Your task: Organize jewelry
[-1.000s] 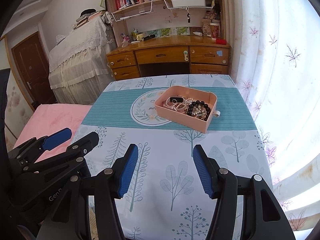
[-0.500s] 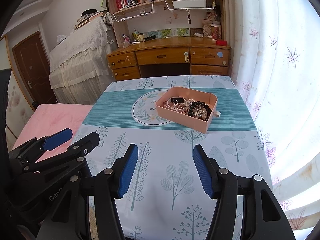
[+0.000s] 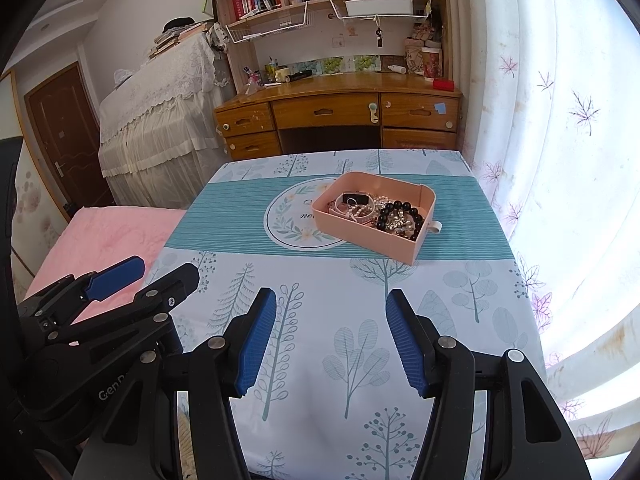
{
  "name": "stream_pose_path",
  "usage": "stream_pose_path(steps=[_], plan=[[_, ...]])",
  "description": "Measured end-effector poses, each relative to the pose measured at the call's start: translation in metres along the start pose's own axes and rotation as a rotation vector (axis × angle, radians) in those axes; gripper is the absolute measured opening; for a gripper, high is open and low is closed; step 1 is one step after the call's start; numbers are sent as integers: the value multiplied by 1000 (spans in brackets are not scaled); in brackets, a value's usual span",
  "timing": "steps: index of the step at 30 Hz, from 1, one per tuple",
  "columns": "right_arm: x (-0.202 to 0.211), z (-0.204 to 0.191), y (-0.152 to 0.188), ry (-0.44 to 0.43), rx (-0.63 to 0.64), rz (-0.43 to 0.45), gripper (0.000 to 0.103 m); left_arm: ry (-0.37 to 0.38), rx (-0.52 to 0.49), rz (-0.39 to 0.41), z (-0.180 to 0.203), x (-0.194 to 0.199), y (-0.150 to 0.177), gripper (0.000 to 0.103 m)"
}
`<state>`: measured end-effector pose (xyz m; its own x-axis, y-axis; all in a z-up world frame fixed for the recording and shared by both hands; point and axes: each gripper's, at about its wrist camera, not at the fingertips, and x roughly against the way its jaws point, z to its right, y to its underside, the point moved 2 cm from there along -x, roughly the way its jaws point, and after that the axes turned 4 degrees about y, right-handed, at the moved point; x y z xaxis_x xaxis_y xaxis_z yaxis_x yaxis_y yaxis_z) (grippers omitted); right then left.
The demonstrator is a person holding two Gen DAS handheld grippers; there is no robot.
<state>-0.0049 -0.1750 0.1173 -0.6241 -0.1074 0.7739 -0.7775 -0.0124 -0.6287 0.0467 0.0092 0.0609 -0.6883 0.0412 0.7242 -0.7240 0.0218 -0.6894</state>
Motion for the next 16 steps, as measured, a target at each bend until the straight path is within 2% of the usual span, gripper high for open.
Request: stream_pose_path(steps=[16], plan=[[0, 0, 1, -1, 2, 0, 58, -2, 0, 1, 0, 1, 0, 54]])
